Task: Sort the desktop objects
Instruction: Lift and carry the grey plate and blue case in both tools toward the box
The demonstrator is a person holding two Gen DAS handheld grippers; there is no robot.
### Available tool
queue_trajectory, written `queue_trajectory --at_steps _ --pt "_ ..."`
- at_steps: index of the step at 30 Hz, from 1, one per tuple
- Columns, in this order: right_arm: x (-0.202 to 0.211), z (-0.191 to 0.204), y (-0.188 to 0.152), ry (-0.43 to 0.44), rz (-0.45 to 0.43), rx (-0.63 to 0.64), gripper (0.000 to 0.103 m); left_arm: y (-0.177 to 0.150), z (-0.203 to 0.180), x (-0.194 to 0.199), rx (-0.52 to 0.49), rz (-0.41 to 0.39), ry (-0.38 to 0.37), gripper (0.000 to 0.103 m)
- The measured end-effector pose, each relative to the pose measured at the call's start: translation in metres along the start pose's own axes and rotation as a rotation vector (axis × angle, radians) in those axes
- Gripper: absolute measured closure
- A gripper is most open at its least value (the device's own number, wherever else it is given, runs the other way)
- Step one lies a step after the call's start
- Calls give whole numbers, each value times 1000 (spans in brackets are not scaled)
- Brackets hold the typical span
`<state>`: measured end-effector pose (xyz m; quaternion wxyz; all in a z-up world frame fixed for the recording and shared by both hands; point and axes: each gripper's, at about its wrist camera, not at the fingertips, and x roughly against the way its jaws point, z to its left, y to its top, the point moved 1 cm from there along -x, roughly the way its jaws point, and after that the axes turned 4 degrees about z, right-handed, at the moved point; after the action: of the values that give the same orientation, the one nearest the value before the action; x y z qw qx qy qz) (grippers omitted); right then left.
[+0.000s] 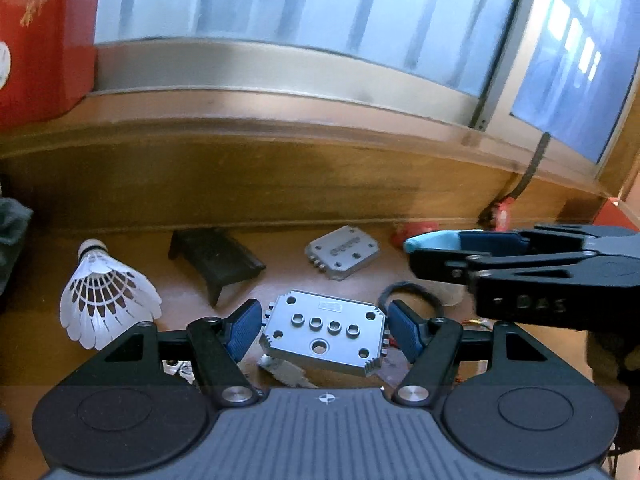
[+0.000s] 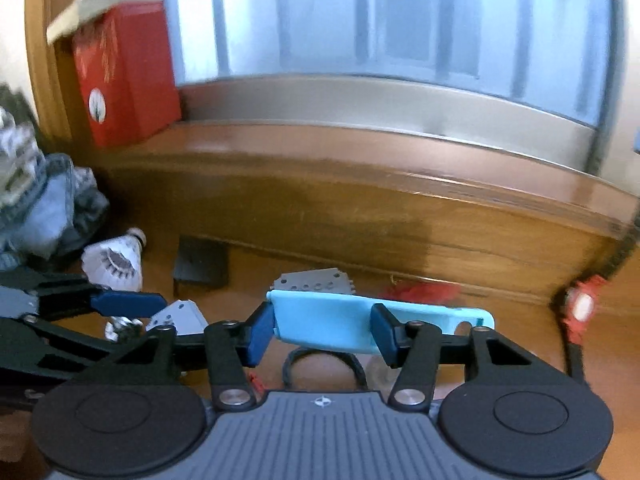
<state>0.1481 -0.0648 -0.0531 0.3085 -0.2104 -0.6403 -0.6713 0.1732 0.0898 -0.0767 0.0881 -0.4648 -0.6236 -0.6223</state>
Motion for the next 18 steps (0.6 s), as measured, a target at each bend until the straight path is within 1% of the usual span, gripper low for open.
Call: queue_trajectory --at_steps 5,9,18 --pt "48 -13 -10 15 -87 -123 48 -1 -18 17 -46 -29 -10 34" --pt "85 -26 -22 27 -138 -210 48 -4 -35 27 -81 -41 -25 34" --pt "140 -39 -64 -43 -175 -294 47 -21 -78 40 -172 -36 -87 34"
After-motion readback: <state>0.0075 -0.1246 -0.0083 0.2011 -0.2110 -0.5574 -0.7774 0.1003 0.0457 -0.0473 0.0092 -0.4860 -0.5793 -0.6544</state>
